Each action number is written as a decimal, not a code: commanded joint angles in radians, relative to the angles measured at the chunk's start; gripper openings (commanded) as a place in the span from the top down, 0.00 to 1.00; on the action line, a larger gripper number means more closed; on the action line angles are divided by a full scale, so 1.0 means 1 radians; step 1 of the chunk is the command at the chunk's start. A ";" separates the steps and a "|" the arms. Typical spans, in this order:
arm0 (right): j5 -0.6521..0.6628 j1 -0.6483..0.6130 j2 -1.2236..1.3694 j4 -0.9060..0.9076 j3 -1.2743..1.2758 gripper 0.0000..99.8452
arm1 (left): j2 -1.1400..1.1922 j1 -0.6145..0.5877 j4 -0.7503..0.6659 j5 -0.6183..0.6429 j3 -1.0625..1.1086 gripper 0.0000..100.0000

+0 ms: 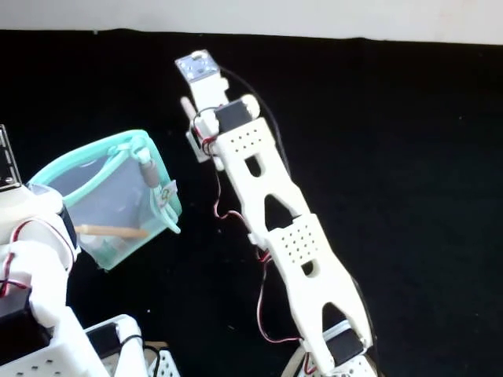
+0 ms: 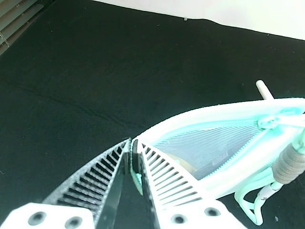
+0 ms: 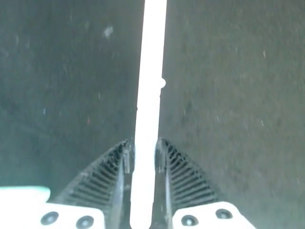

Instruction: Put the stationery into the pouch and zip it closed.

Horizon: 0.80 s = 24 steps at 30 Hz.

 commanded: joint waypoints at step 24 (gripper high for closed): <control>-0.098 0.068 -0.300 0.130 -0.294 0.99 | 0.007 -0.005 0.008 -0.003 0.022 0.99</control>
